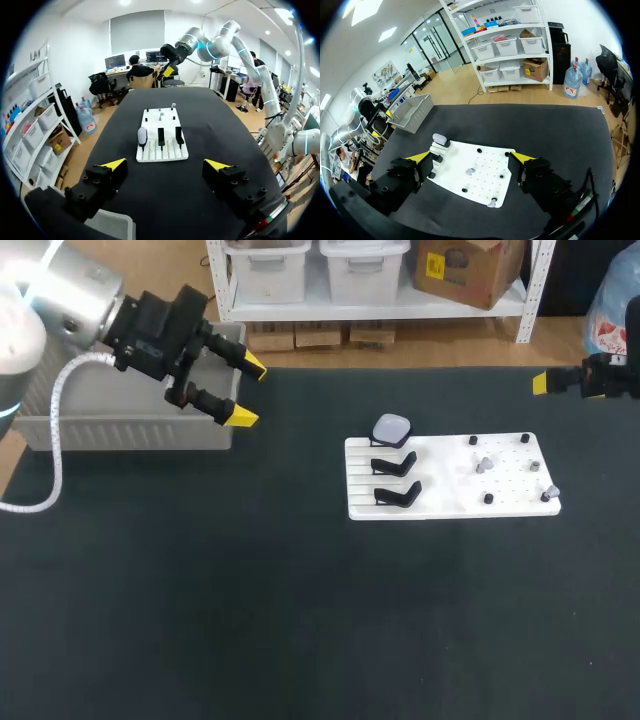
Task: Pick up each earbud case from the left stands, insert the matching earbuds, close the lid, and place the case in the box.
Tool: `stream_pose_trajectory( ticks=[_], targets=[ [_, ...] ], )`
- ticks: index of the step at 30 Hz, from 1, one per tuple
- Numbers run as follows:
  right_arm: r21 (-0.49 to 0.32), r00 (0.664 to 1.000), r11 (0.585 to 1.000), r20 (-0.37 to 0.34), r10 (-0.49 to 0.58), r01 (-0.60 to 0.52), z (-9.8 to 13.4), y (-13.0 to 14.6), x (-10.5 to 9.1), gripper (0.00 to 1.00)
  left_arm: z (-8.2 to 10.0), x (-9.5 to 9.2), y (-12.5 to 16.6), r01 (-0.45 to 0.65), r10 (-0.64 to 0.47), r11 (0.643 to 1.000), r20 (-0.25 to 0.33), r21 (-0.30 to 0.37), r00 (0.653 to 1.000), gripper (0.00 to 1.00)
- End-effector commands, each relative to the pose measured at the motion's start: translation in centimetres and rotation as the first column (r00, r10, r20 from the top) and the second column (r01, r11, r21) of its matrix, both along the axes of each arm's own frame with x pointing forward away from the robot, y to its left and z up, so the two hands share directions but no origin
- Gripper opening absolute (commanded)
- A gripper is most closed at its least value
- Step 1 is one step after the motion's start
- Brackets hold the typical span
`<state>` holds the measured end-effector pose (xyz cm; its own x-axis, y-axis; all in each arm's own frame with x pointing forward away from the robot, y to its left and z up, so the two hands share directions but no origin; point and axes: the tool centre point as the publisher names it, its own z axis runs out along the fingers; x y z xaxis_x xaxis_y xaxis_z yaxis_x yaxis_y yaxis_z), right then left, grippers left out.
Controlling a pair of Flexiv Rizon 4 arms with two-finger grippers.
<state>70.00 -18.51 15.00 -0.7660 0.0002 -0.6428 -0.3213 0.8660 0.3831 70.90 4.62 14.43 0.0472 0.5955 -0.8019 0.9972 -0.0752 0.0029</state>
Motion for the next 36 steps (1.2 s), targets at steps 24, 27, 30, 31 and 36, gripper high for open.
stream_pose_trajectory(
  ticks=[24,27,30,31,36],
  targets=[
    [0.0,1.0,1.0,0.0,0.0,0.0,0.0,0.0,0.0,1.0,-5.8,3.1,-6.4,0.031,-0.041,0.987,-0.058,-0.156,0.997,1.0],
    [0.0,1.0,1.0,0.0,0.0,0.0,0.0,0.0,0.0,1.0,-6.4,3.2,-7.2,0.025,-0.036,0.987,-0.066,-0.157,0.997,1.0],
    [0.0,1.0,1.0,0.0,0.0,0.0,0.0,0.0,0.0,1.0,-6.8,3.1,-8.1,0.03,-0.041,0.986,-0.069,-0.164,0.997,1.0],
    [0.0,1.0,1.0,0.0,0.0,0.0,0.0,0.0,0.0,1.0,-6.9,3.1,-8.4,0.032,-0.044,0.986,-0.069,-0.163,0.997,1.0],
    [0.0,1.0,1.0,0.0,0.0,0.0,0.0,0.0,0.0,1.0,-7.8,3.7,-9.2,0.02,-0.032,0.987,-0.071,-0.16,0.997,1.0]
  ],
)
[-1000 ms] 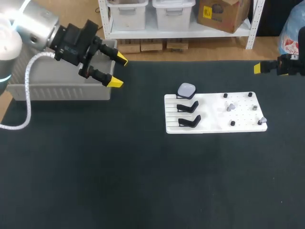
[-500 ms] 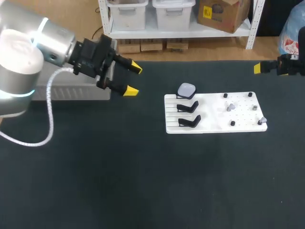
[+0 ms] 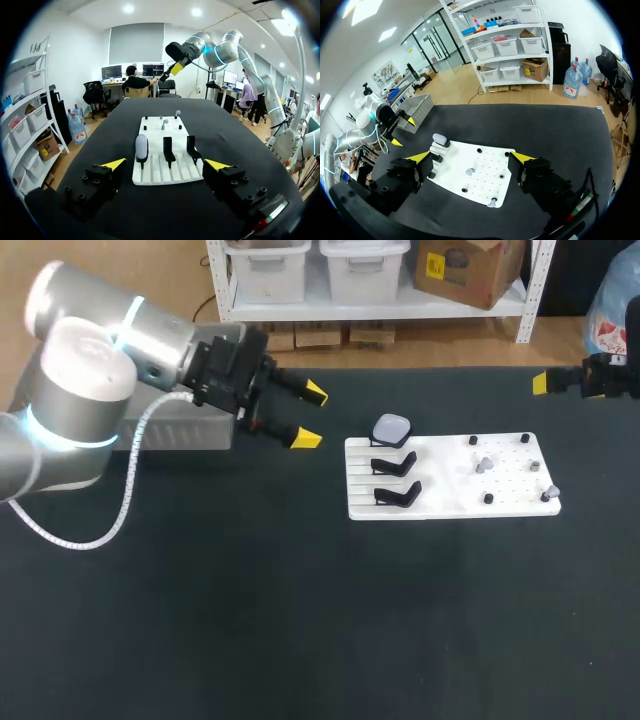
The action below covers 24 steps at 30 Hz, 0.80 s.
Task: Pick up each earbud case from the left stands, insert the matching earbuds, close the lid, and place the case in the box.
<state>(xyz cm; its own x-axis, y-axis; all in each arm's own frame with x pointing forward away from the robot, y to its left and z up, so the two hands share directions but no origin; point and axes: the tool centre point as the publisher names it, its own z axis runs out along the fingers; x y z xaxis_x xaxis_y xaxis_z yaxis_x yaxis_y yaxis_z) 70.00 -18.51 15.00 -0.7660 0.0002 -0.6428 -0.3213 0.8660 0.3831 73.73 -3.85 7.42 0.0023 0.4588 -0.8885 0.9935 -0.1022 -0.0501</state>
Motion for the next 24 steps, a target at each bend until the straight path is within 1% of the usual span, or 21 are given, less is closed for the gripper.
stream_pose_trajectory(
  ticks=[1,5,6,7,8,9,10,11,12,14,18,24],
  targets=[
    [0.0,1.0,1.0,0.0,0.0,0.0,0.0,0.0,0.0,1.0,-0.9,1.0,-0.8,0.002,-0.002,1.0,-0.008,-0.003,1.0,1.0],
    [0.0,1.0,1.0,0.0,0.0,0.0,0.0,0.0,0.0,1.0,-1.6,1.4,-1.3,-0.003,0.003,1.0,-0.013,-0.001,1.0,0.97],
    [0.0,1.0,1.0,0.0,0.0,0.0,0.0,0.0,0.0,1.0,-1.7,1.5,-1.5,-0.005,0.005,1.0,-0.016,-0.002,1.0,0.99],
    [0.0,1.0,1.0,0.0,0.0,0.0,0.0,0.0,0.0,1.0,-1.9,1.6,-1.6,-0.005,0.004,1.0,-0.019,-0.007,1.0,0.98],
    [0.0,1.0,1.0,0.0,0.0,0.0,0.0,0.0,0.0,1.0,-2.0,1.7,-1.7,-0.005,0.005,1.0,-0.02,-0.007,1.0,0.91],
    [0.0,1.0,1.0,0.0,0.0,0.0,0.0,0.0,0.0,1.0,-2.2,1.8,-1.9,-0.006,0.006,1.0,-0.023,-0.011,1.0,0.75],
    [0.0,1.0,1.0,0.0,0.0,0.0,0.0,0.0,0.0,1.0,-2.3,1.9,-2.1,-0.007,0.007,1.0,-0.025,-0.013,1.0,0.71],
    [0.0,1.0,1.0,0.0,0.0,0.0,0.0,0.0,0.0,1.0,-2.4,2.0,-2.4,-0.008,0.008,1.0,-0.026,-0.014,1.0,0.84],
    [0.0,1.0,1.0,0.0,0.0,0.0,0.0,0.0,0.0,1.0,-2.5,2.0,-2.6,-0.007,0.007,1.0,-0.026,-0.014,1.0,0.89],
    [0.0,1.0,1.0,0.0,0.0,0.0,0.0,0.0,0.0,1.0,-2.7,2.0,-3.0,-0.005,0.005,1.0,-0.029,-0.015,1.0,0.93],
    [0.0,1.0,1.0,0.0,0.0,0.0,0.0,0.0,0.0,1.0,-3.5,2.0,-4.0,0.005,-0.005,1.0,-0.041,-0.01,0.999,1.0],
    [0.0,1.0,1.0,0.0,0.0,0.0,0.0,0.0,0.0,1.0,-4.2,2.6,-5.0,0.012,-0.013,1.0,-0.055,-0.014,0.998,1.0]
  ],
)
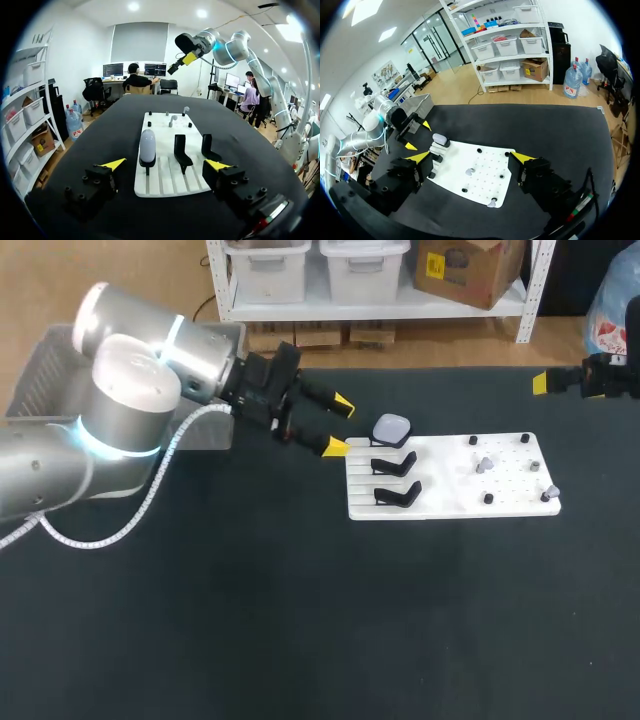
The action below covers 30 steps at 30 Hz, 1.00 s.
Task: Pick up each earbud case from the left stands, insert the matching earbuds, close the lid, and place the case in the box.
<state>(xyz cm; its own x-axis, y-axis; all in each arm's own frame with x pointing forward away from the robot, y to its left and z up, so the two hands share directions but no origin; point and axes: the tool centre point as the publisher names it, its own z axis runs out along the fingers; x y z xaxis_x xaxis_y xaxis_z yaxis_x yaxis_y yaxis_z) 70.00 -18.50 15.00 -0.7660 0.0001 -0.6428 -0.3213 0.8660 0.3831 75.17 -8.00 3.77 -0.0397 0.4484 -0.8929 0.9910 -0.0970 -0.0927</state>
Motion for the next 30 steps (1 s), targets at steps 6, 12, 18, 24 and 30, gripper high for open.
stream_pose_trajectory(
  ticks=[6,12,18,24,30],
  targets=[
    [0.0,1.0,1.0,0.0,0.0,0.0,0.0,0.0,0.0,1.0,-0.7,1.6,-1.8,0.035,-0.036,0.999,-0.016,-0.016,0.999,0.99],
    [0.0,1.0,1.0,0.0,0.0,0.0,0.0,0.0,0.0,1.0,-1.2,2.0,-2.7,0.044,-0.045,0.999,-0.025,-0.017,0.999,0.98],
    [0.0,1.0,1.0,0.0,0.0,0.0,0.0,0.0,0.0,1.0,-1.7,2.3,-3.2,0.046,-0.047,0.999,-0.033,-0.014,0.998,0.97],
    [0.0,1.0,1.0,0.0,0.0,0.0,0.0,0.0,0.0,1.0,-1.8,2.1,-3.7,0.043,-0.044,0.999,-0.04,-0.028,0.998,0.91],
    [0.0,1.0,1.0,0.0,0.0,0.0,0.0,0.0,0.0,1.0,-2.2,1.8,-3.8,0.032,-0.033,0.999,-0.047,-0.031,0.998,0.89]
  ],
)
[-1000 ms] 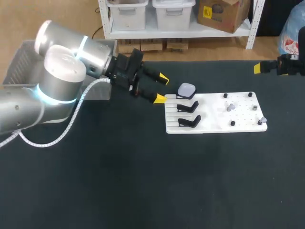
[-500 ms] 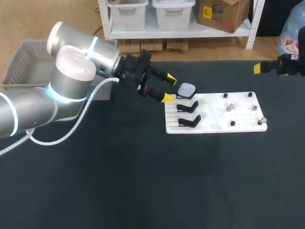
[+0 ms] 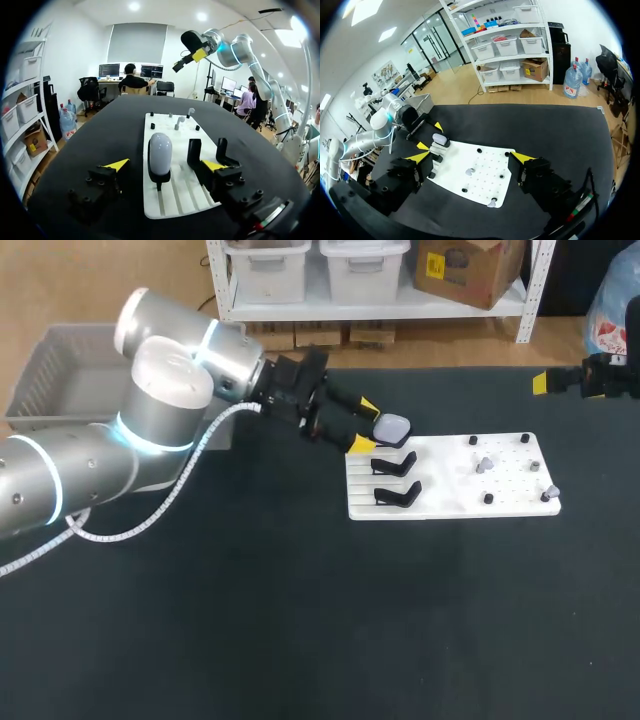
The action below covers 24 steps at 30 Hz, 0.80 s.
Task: Pick up each earbud case from the left stands, insert the matching earbuds, close the lid, and place the case in the box.
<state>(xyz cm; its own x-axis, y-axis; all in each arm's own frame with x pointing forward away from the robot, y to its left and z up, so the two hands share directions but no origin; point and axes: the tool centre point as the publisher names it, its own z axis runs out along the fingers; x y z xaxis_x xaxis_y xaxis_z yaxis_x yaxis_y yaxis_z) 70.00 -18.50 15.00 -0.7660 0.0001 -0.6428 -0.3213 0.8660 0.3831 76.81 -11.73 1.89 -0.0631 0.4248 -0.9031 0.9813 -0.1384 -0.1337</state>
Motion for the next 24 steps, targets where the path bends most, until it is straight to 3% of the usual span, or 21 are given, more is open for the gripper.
stream_pose_trajectory(
  ticks=[1,10,15,24],
  targets=[
    [0.0,1.0,1.0,0.0,0.0,0.0,0.0,0.0,0.0,1.0,-0.3,0.2,-0.1,-0.01,0.01,1.0,-0.003,-0.003,1.0,0.88],
    [0.0,1.0,1.0,0.0,0.0,0.0,0.0,0.0,0.0,1.0,-0.5,0.3,-0.3,-0.037,0.037,0.999,0.012,0.002,0.999,0.81],
    [0.0,1.0,1.0,0.0,0.0,0.0,0.0,0.0,0.0,1.0,-0.7,0.2,-0.7,-0.045,0.045,0.999,0.009,-0.005,0.999,0.72],
    [0.0,1.0,1.0,0.0,0.0,0.0,0.0,0.0,0.0,1.0,-0.8,0.2,-1.4,-0.038,0.038,0.999,0.007,-0.007,0.999,0.75]
  ],
)
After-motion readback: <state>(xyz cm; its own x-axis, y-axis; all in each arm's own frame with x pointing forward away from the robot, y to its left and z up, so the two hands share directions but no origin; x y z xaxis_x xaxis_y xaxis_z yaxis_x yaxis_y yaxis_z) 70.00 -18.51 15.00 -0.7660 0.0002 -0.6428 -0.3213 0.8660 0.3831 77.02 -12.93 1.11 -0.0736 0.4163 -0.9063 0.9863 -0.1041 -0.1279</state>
